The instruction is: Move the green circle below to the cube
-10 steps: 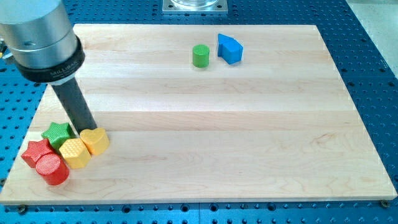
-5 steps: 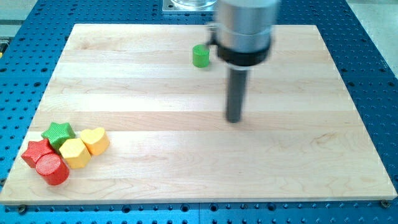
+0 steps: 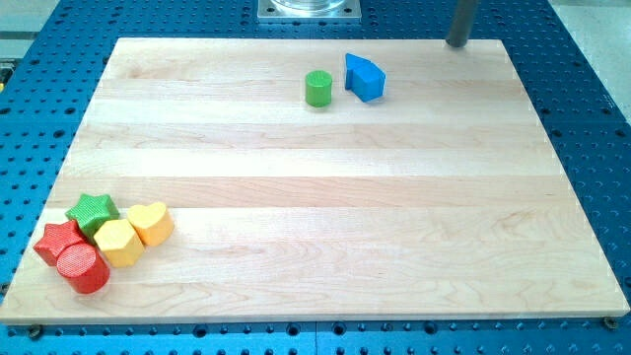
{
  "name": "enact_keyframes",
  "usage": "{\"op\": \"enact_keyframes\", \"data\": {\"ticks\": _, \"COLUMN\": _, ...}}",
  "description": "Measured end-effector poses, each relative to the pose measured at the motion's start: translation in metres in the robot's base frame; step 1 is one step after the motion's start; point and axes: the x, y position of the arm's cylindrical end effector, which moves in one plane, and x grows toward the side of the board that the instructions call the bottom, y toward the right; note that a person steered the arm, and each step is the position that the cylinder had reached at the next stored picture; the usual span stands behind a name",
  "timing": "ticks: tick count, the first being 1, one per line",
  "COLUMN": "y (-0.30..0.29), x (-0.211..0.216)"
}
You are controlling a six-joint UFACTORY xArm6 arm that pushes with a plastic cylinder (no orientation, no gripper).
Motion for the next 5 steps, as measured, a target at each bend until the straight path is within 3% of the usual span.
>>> {"op": "enact_keyframes", "data": {"ticks": 2, "y": -0.050, "x": 0.037}}
{"op": "enact_keyframes", "data": {"ticks": 3, "y": -0.103, "x": 0.024}}
{"op": "enact_keyframes", "data": {"ticks": 4, "y": -0.109, "x": 0.024}}
{"op": "enact_keyframes", "data": {"ticks": 5, "y": -0.141, "x": 0.043}}
